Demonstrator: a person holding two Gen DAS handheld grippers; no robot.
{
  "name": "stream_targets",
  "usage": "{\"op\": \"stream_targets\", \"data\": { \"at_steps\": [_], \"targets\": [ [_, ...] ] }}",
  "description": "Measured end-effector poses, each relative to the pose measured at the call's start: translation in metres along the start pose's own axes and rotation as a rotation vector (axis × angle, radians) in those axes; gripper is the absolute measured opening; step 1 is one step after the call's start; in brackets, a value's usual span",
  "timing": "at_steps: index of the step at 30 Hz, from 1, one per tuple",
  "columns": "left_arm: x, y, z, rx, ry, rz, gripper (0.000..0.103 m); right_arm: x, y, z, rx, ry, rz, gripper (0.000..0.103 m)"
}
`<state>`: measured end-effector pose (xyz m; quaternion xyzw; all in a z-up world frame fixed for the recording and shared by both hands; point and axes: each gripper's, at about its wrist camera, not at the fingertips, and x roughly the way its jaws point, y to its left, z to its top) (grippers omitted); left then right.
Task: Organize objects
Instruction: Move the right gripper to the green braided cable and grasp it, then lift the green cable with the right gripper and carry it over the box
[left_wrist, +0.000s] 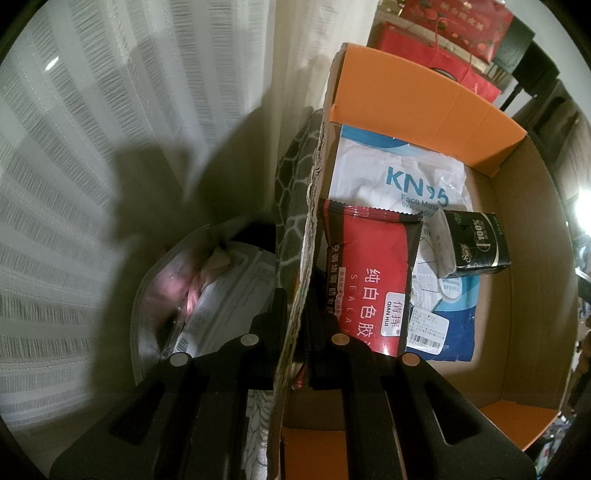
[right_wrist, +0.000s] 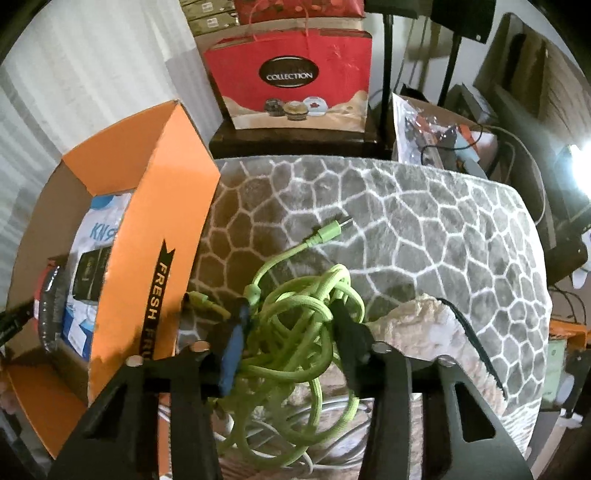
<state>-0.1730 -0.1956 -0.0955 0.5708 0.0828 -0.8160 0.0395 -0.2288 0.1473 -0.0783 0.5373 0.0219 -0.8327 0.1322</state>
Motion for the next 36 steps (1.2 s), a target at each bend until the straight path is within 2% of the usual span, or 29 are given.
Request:
{"op": "stream_targets", "data": {
  "at_steps": [3, 7, 16, 27, 36],
  "targets": [
    [0.0, -0.001, 0.0, 0.0, 0.0, 0.0, 0.008, -0.006, 0.0, 0.002, 0.005, -0.016, 0.01, 0.032],
    [0.0, -0.001, 0.0, 0.001, 0.001, 0.0, 0.008, -0.02, -0.001, 0.007, 0.013, -0.06, 0.018, 0.029],
    [0.0, -0.001, 0.001, 0.001, 0.0, 0.0, 0.008, -0.064, 0.0, 0.025, 0.022, -0.151, 0.029, 0.028],
    [0.0, -0.001, 0.001, 0.001, 0.0, 0.001, 0.008, -0.096, -0.001, 0.042, 0.033, -0.205, 0.017, 0.028],
    [0.0, 0.0, 0.001, 0.002, 0.0, 0.0, 0.008, -0.123, 0.017, 0.054, 0.007, -0.255, 0.024, 0.028]
  ]
}}
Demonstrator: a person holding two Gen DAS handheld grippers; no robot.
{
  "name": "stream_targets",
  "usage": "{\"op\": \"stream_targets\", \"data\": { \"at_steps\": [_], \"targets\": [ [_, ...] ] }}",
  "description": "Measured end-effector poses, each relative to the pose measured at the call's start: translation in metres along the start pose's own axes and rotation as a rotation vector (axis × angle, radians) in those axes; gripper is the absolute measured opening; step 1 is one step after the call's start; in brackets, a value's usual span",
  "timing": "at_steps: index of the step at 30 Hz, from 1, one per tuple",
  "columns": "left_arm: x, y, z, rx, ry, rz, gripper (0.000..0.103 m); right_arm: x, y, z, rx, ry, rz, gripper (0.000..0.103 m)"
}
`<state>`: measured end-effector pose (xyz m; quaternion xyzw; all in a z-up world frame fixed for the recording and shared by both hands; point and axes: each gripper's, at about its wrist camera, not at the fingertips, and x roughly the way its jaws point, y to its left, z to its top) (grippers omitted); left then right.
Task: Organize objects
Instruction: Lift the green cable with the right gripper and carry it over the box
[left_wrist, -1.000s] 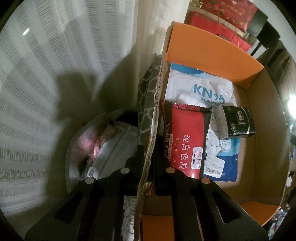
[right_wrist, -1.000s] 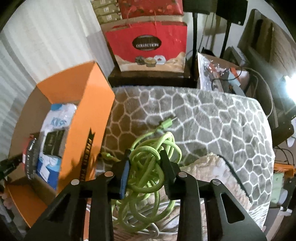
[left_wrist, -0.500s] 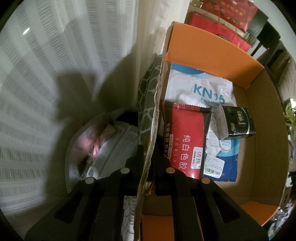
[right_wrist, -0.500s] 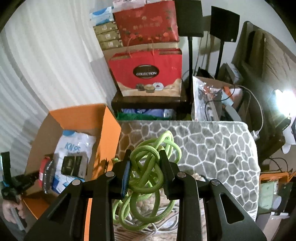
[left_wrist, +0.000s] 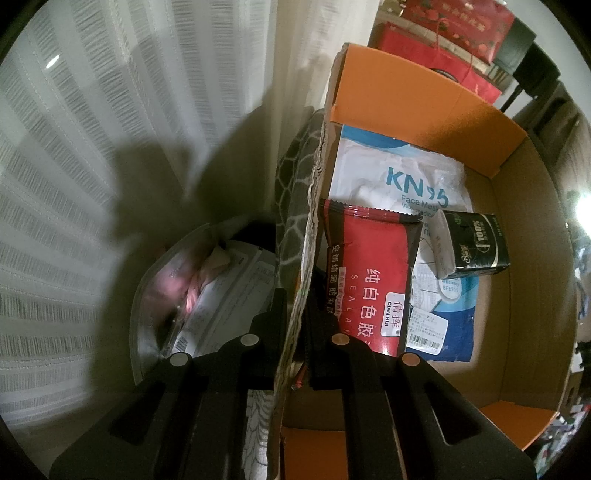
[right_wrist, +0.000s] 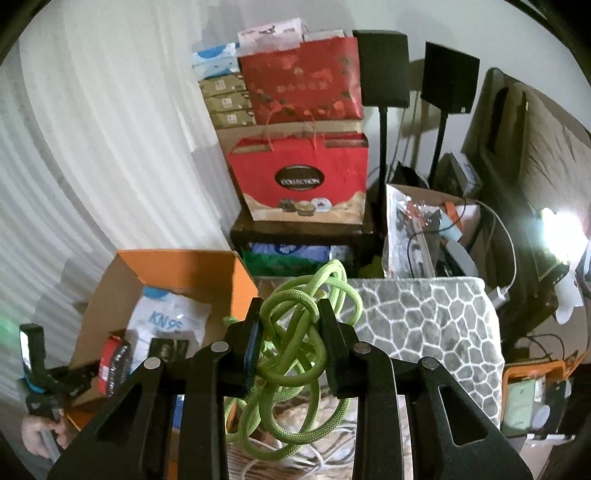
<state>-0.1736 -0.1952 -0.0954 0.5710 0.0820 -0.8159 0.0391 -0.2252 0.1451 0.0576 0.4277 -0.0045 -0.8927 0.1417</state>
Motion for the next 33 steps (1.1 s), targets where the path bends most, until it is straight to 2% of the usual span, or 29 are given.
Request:
{"op": "stream_targets", "data": {
  "at_steps": [10, 17, 33],
  "targets": [
    [0.0, 0.0, 0.0, -0.002, 0.0, 0.0, 0.008, -0.035, 0.025, 0.028, -0.032, -0.067, 0.02, 0.028],
    [0.0, 0.0, 0.0, -0.002, 0.0, 0.0, 0.008, -0.047, 0.047, 0.039, -0.057, -0.083, 0.041, 0.028],
    [-0.001, 0.0, -0.001, 0.0, 0.0, 0.002, 0.008, -0.018, 0.102, 0.033, -0.102, -0.051, 0.114, 0.028]
  ]
}}
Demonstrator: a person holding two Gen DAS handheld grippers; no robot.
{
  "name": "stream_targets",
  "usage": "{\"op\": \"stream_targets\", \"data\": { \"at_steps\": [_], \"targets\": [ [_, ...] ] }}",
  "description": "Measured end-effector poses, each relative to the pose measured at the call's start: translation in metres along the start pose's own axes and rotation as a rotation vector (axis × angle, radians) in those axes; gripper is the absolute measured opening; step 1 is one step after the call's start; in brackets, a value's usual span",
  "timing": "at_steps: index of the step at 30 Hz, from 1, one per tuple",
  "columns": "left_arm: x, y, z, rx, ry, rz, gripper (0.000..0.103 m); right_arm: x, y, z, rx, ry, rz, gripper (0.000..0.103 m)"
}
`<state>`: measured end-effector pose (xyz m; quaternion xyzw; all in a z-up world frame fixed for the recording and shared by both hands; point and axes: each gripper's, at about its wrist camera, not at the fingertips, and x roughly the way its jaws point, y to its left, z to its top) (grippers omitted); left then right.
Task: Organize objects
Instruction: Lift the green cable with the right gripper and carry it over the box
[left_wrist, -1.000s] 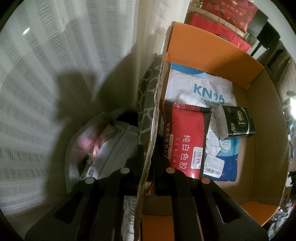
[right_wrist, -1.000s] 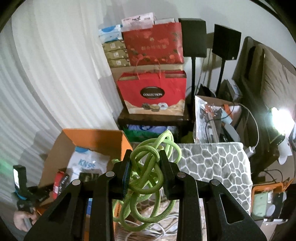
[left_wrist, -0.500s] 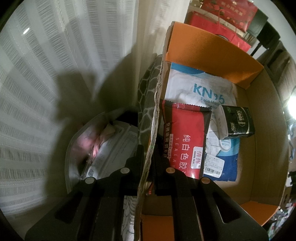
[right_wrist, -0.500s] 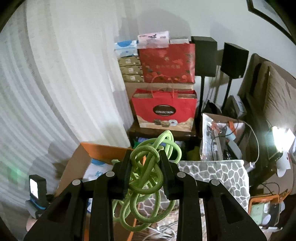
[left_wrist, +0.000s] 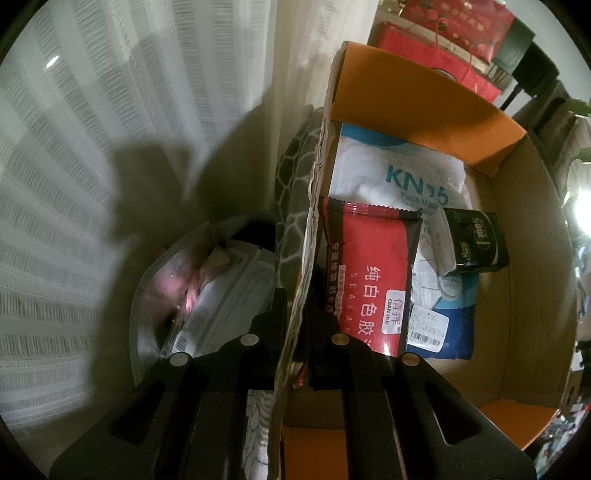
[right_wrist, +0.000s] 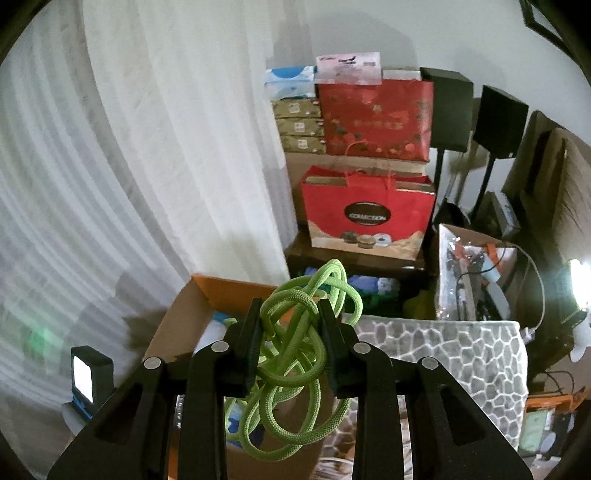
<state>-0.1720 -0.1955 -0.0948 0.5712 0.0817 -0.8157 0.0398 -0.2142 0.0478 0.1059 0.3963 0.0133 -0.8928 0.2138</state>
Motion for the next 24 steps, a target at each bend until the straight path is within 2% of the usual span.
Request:
{"op": "stream_targets", "data": {
  "at_steps": [13, 24],
  "targets": [
    [-0.001, -0.003, -0.002, -0.003, -0.001, -0.003, 0.008, 0.01, 0.034, 0.01, -0.036, -0.011, 0.036, 0.028],
    [0.0, -0.003, -0.002, -0.002, -0.002, -0.003, 0.008, 0.054, 0.038, -0.003, -0.01, 0.038, 0.046, 0.028]
  ]
}}
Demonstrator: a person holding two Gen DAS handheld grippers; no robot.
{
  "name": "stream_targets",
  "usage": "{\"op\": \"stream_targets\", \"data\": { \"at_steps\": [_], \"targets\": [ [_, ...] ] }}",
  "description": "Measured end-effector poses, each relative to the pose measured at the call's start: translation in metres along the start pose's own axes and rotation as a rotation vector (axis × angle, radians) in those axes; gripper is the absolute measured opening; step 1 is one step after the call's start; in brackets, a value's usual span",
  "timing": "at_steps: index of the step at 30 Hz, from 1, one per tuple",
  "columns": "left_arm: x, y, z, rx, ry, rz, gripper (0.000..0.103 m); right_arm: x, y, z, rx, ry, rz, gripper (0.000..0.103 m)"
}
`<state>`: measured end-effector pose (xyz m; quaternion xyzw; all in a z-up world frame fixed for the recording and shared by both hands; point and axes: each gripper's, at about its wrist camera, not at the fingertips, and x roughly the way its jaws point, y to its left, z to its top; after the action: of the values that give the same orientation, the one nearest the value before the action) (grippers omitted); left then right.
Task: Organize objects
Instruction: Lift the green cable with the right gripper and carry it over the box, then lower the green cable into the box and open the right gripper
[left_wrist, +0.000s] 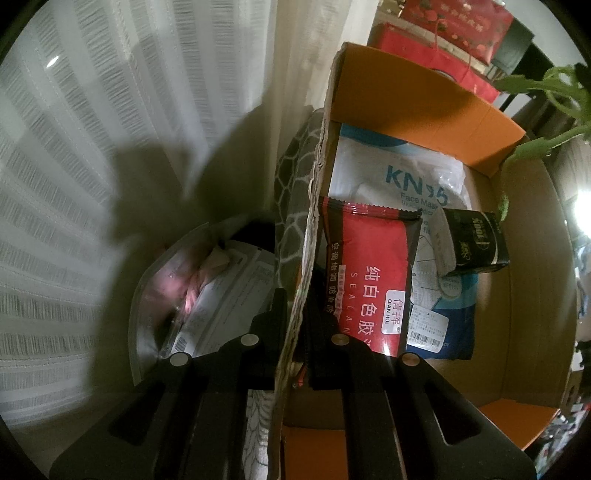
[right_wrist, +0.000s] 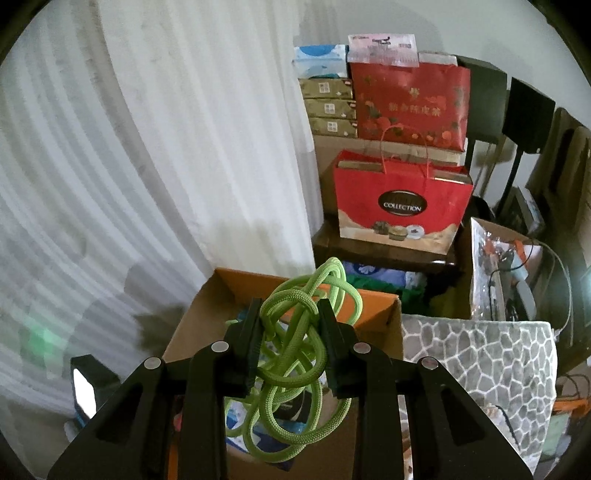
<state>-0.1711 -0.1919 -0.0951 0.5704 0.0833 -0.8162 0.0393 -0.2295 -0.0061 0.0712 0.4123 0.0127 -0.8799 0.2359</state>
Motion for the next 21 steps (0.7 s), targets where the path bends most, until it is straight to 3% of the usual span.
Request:
{"op": "stream_targets", "data": {
  "at_steps": [21],
  "targets": [
    [0.001, -0.001, 0.002, 0.003, -0.003, 0.001, 0.008, 0.08, -0.021, -0.043, 0.017, 0.085, -0.057, 0.029]
  ]
}}
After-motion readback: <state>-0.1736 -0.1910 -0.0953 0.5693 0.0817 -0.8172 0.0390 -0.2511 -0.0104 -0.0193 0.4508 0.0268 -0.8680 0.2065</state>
